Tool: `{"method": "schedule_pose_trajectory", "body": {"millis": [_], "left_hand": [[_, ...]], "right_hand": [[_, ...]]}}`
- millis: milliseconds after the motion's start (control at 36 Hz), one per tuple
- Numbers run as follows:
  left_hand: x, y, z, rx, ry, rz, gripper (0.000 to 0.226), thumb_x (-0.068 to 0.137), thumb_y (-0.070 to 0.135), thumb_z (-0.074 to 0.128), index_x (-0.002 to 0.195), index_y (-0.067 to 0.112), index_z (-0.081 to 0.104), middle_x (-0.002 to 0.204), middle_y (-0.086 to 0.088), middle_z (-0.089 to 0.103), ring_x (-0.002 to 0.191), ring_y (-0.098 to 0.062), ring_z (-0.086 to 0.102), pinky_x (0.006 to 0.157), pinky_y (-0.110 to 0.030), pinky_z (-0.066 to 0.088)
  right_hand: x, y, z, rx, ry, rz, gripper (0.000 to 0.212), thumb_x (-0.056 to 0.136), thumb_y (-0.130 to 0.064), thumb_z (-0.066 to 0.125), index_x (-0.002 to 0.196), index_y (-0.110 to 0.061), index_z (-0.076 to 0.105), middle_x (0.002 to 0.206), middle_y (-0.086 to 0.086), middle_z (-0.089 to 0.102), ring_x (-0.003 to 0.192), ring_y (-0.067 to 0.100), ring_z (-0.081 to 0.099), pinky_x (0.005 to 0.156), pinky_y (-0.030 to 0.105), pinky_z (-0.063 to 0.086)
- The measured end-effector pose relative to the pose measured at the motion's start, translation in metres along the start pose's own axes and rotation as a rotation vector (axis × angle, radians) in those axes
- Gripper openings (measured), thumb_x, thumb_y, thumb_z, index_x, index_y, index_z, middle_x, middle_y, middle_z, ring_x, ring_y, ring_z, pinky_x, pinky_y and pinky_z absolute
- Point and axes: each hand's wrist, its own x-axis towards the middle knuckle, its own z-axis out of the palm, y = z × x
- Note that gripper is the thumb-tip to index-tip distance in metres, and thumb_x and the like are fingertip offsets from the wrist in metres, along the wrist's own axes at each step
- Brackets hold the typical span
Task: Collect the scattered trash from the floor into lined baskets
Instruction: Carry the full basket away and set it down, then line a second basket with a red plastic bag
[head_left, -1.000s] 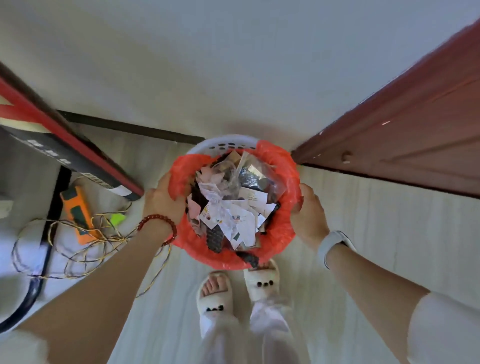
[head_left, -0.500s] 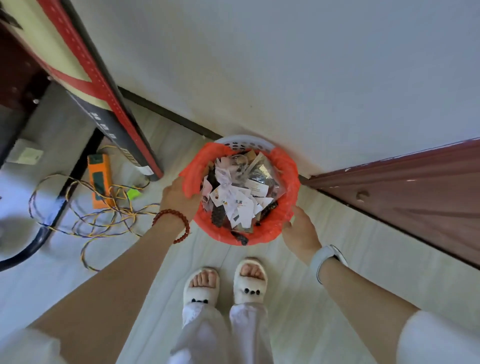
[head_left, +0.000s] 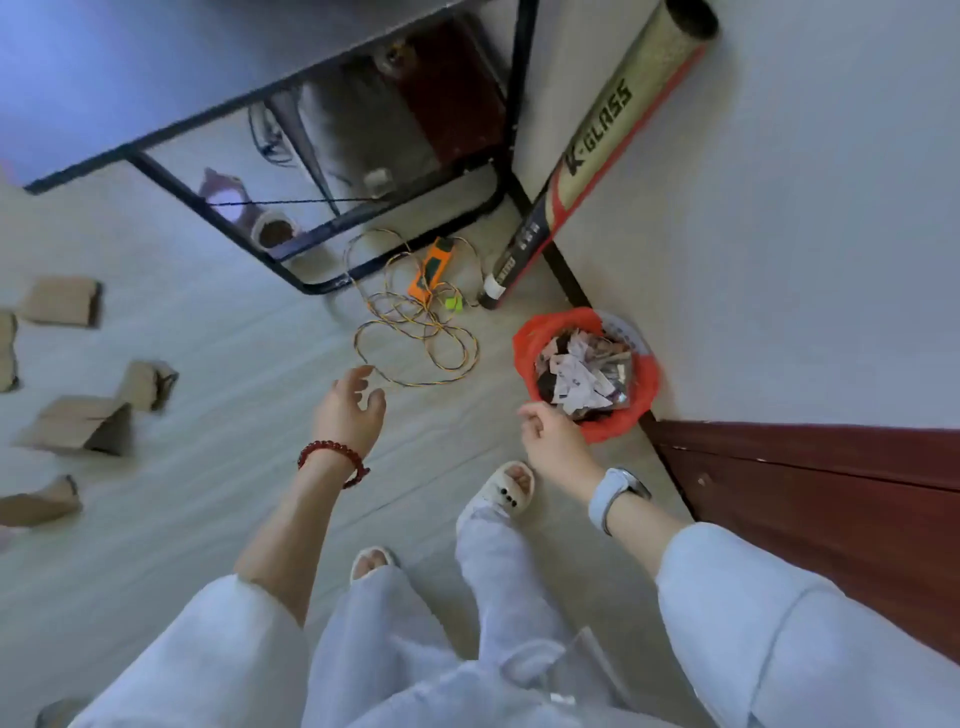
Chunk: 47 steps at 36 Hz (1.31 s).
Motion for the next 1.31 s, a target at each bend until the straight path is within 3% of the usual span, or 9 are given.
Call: {"method": "schedule_pose_trajectory", "body": {"millis": [222, 444, 556, 722, 833, 944, 1056, 1139, 1306], "left_hand": [[-0.105, -0.117, -0.138, -0.129, 0.315, -0.103, 0.037, 0.094, 0.016, 0.047, 0.130, 0.009, 0.047, 0.126, -0.014, 0.053, 0.115, -0.027, 0.052, 0.094, -0.036, 0.041], [-0.250, -0.308, -0.229, -0.266, 0.567, -0.276, 0.037, 0.093, 0.019, 0.047, 0.129, 0.012, 0.048, 0.123, -0.012, 0.056, 0.111, -0.024, 0.055, 0.092, -0.033, 0.042], [-0.320, -0.398, -0.250, -0.369, 0.662, -0.402, 0.035, 0.092, 0.015, 0.048, 0.126, 0.010, 0.051, 0.121, -0.012, 0.056, 0.110, -0.022, 0.055, 0.093, -0.033, 0.042], [-0.400, -0.512, -0.267, -0.526, 0.790, -0.609, 0.033, 0.090, 0.013, 0.049, 0.122, 0.010, 0.054, 0.118, -0.010, 0.058, 0.105, -0.024, 0.057, 0.088, -0.027, 0.042], [-0.431, -0.565, -0.281, -0.604, 0.876, -0.704, 0.032, 0.089, 0.013, 0.049, 0.121, 0.012, 0.055, 0.115, -0.009, 0.058, 0.105, -0.024, 0.056, 0.091, -0.030, 0.042], [-0.456, -0.619, -0.304, -0.644, 0.943, -0.773, 0.031, 0.089, 0.014, 0.050, 0.120, 0.012, 0.056, 0.115, -0.011, 0.055, 0.108, -0.026, 0.054, 0.093, -0.031, 0.041], [-0.480, -0.687, -0.338, -0.674, 0.979, -0.868, 0.034, 0.090, 0.015, 0.050, 0.124, 0.009, 0.054, 0.124, -0.016, 0.050, 0.115, -0.029, 0.051, 0.099, -0.034, 0.038], [-0.498, -0.742, -0.367, -0.696, 1.020, -0.919, 0.035, 0.090, 0.013, 0.050, 0.124, 0.008, 0.053, 0.125, -0.016, 0.050, 0.117, -0.028, 0.050, 0.100, -0.033, 0.037], [-0.540, -0.838, -0.424, -0.813, 1.097, -1.062, 0.033, 0.092, 0.016, 0.047, 0.124, 0.010, 0.052, 0.126, -0.010, 0.051, 0.116, -0.022, 0.051, 0.097, -0.030, 0.038]], "right_hand": [[-0.081, -0.122, 0.122, -0.294, -0.226, -0.286, 0.032, 0.095, -0.012, 0.035, 0.124, -0.011, 0.050, 0.123, 0.007, 0.058, 0.111, 0.026, 0.054, 0.090, 0.030, 0.042], [-0.196, -0.209, 0.316, -0.453, -0.370, -0.529, 0.030, 0.094, -0.012, 0.040, 0.120, -0.010, 0.055, 0.117, 0.012, 0.062, 0.108, 0.029, 0.057, 0.096, 0.038, 0.044], [-0.251, -0.227, 0.412, -0.525, -0.485, -0.616, 0.030, 0.093, -0.010, 0.040, 0.118, -0.008, 0.056, 0.111, 0.017, 0.063, 0.100, 0.032, 0.060, 0.091, 0.041, 0.048], [-0.329, -0.254, 0.536, -0.732, -0.619, -0.742, 0.031, 0.094, -0.012, 0.039, 0.121, -0.010, 0.053, 0.108, 0.015, 0.065, 0.097, 0.029, 0.063, 0.075, 0.028, 0.043], [-0.372, -0.273, 0.603, -0.825, -0.717, -0.811, 0.034, 0.095, -0.013, 0.034, 0.125, -0.010, 0.049, 0.107, 0.017, 0.065, 0.095, 0.032, 0.062, 0.074, 0.031, 0.048], [-0.405, -0.295, 0.676, -0.910, -0.777, -0.871, 0.033, 0.095, -0.013, 0.033, 0.124, -0.010, 0.049, 0.107, 0.012, 0.065, 0.085, 0.022, 0.062, 0.053, 0.008, 0.043], [-0.434, -0.318, 0.766, -0.972, -0.870, -0.898, 0.034, 0.094, -0.013, 0.034, 0.125, -0.010, 0.049, 0.113, 0.015, 0.063, 0.100, 0.029, 0.062, 0.077, 0.032, 0.049], [-0.458, -0.337, 0.839, -1.015, -0.924, -0.931, 0.035, 0.094, -0.013, 0.036, 0.126, -0.010, 0.049, 0.118, 0.012, 0.061, 0.104, 0.025, 0.059, 0.079, 0.028, 0.044], [-0.516, -0.370, 0.973, -1.122, -1.019, -0.978, 0.033, 0.094, -0.011, 0.037, 0.125, -0.010, 0.049, 0.101, 0.012, 0.062, 0.076, 0.022, 0.058, 0.068, 0.024, 0.041]]}}
